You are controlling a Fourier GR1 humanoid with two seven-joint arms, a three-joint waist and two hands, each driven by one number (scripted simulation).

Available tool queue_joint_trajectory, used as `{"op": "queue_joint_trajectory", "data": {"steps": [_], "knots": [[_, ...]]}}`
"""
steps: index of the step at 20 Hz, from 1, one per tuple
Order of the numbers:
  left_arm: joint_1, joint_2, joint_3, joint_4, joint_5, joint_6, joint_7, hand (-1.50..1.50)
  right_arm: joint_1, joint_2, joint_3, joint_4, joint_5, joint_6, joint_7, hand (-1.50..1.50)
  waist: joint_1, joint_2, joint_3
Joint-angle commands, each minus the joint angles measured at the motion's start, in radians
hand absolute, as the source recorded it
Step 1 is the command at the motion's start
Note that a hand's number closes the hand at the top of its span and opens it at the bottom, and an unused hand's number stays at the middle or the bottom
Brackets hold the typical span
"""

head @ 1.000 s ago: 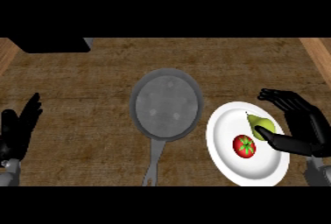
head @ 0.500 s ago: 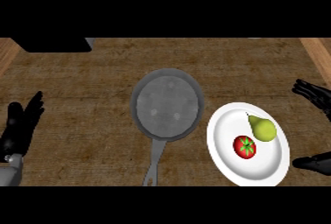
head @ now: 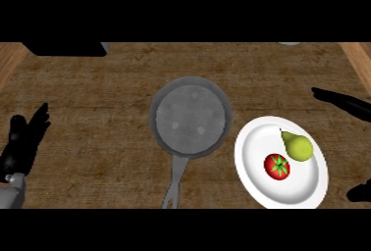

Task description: Pick the tomato from the plate and place it in the pan

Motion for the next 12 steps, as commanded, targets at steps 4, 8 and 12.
{"op": "queue_joint_trajectory", "data": {"steps": [4, 8, 12], "knots": [[-0.041, -0.052, -0.024, 0.021, -0.037, 0.024, 0.003, 0.0, -0.131, 0.007, 0.188, -0.102, 0.182, 0.081, 0.284, -1.5, 0.007, 0.005, 0.001], [-0.043, -0.026, 0.021, 0.04, -0.024, -0.01, -0.011, 0.0, -0.12, 0.06, 0.261, -0.104, 0.261, 0.15, 0.333, -1.5, -0.001, 0.003, 0.002], [-0.005, -0.034, 0.038, -0.009, -0.037, -0.026, 0.002, 0.0, -0.12, 0.147, 0.247, -0.03, 0.348, 0.198, 0.316, -1.5, -0.004, 0.002, 0.003]]}}
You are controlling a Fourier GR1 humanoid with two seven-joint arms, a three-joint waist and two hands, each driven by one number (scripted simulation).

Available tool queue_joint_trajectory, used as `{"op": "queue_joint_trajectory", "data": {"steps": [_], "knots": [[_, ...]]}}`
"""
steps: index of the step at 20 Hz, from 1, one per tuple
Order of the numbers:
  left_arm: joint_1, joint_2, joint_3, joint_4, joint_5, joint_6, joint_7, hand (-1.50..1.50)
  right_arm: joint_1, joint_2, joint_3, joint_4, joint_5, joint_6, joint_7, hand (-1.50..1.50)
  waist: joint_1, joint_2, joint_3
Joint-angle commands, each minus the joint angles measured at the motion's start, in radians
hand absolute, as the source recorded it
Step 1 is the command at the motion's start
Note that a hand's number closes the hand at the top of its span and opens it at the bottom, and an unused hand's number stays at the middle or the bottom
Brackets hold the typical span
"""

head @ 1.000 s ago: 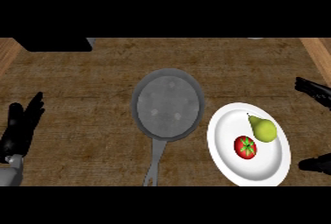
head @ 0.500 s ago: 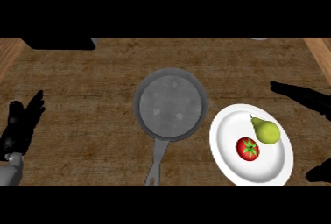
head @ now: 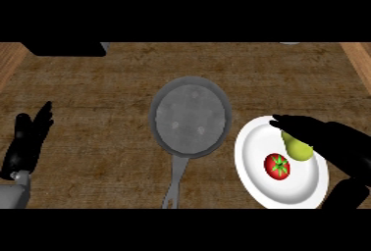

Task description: Pick the tomato from the plate and place it in the pan

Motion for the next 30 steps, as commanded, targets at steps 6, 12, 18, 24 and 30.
{"op": "queue_joint_trajectory", "data": {"steps": [6, 12, 18, 24, 30], "knots": [[0.008, -0.05, 0.027, -0.015, -0.068, -0.001, 0.02, 0.0, 0.033, 0.147, -0.033, 0.014, 0.192, 0.095, 0.035, -1.5, -0.009, -0.001, 0.001], [0.032, -0.049, 0.064, -0.045, -0.068, -0.033, 0.029, 0.0, 0.136, 0.207, 0.035, 0.006, 0.376, 0.066, 0.013, -1.5, -0.009, -0.002, 0.001], [0.031, -0.05, 0.116, 0.022, -0.088, -0.086, -0.055, 0.0, 0.145, 0.262, -0.016, 0.057, 0.436, 0.123, -0.073, -1.5, -0.01, -0.001, 0.0], [0.004, -0.11, 0.108, -0.007, -0.128, -0.065, 0.008, 0.0, 0.095, 0.335, -0.075, 0.139, 0.504, 0.178, -0.125, -1.5, -0.007, -0.001, 0.001], [-0.068, -0.108, 0.139, 0.023, -0.152, -0.087, 0.06, 0.0, 0.143, 0.389, -0.073, 0.191, 0.619, 0.131, -0.184, -1.5, -0.01, 0.0, 0.001]]}}
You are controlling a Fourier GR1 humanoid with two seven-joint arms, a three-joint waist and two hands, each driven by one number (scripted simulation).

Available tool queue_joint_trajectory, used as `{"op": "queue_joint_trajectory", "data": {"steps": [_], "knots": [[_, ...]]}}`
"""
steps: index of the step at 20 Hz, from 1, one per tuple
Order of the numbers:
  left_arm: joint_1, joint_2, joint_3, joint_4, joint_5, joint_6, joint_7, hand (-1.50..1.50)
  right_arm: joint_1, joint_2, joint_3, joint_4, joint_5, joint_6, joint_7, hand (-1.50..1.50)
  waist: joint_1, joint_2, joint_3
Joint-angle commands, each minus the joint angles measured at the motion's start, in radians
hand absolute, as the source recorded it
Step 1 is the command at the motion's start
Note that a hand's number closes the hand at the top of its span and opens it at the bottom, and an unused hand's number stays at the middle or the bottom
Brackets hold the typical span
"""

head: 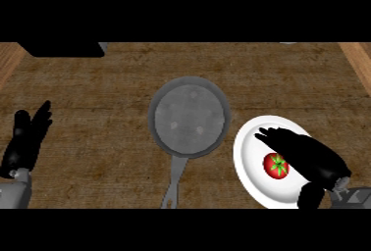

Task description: Pick the tomato from the plate and place it in the pan

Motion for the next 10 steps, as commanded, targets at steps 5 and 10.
{"op": "queue_joint_trajectory", "data": {"steps": [5, 10], "knots": [[0.029, -0.033, 0.015, -0.06, -0.047, 0.001, 0.007, 0.0, 0.011, 0.077, -0.016, 0.093, 0.114, 0.001, -0.052, -1.5, 0.001, 0.0, 0.0], [-0.052, -0.008, 0.071, 0.044, -0.027, -0.057, -0.014, 0.0, -0.012, 0.117, -0.022, 0.146, 0.192, 0.008, -0.057, -1.5, 0.0, 0.0, 0.0]]}}
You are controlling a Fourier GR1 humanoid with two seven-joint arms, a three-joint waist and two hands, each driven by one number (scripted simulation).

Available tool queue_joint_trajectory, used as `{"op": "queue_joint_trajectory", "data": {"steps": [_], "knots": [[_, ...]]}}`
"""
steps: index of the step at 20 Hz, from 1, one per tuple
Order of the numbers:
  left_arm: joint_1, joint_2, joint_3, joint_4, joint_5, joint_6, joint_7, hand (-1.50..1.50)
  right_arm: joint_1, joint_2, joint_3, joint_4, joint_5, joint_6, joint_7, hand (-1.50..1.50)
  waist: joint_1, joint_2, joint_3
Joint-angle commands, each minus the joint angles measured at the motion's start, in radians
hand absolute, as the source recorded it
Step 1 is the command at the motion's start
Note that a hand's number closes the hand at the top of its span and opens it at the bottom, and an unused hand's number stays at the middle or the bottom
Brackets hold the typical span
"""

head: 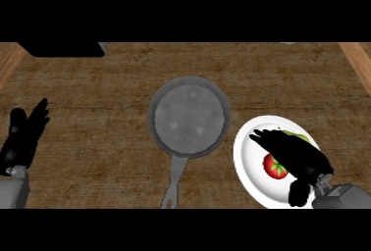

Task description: Pick the tomato from the plate and place it in the pan

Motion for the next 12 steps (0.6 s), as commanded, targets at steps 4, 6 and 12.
{"op": "queue_joint_trajectory", "data": {"steps": [4, 6, 12], "knots": [[0.002, -0.021, 0.017, 0.024, -0.013, -0.008, -0.028, 0.0, -0.045, -0.011, -0.001, 0.026, 0.094, -0.06, -0.109, 1.5, 0.001, 0.0, 0.0], [0.06, -0.039, -0.013, -0.086, -0.026, 0.0, 0.023, 0.0, -0.004, 0.028, 0.051, 0.055, 0.178, -0.173, -0.091, 1.5, 0.005, -0.001, 0.001], [0.068, -0.039, 0.022, -0.055, -0.023, -0.033, -0.017, 0.0, 0.007, 0.02, -0.032, 0.144, 0.213, -0.264, -0.223, 1.5, 0.002, 0.0, 0.0]]}}
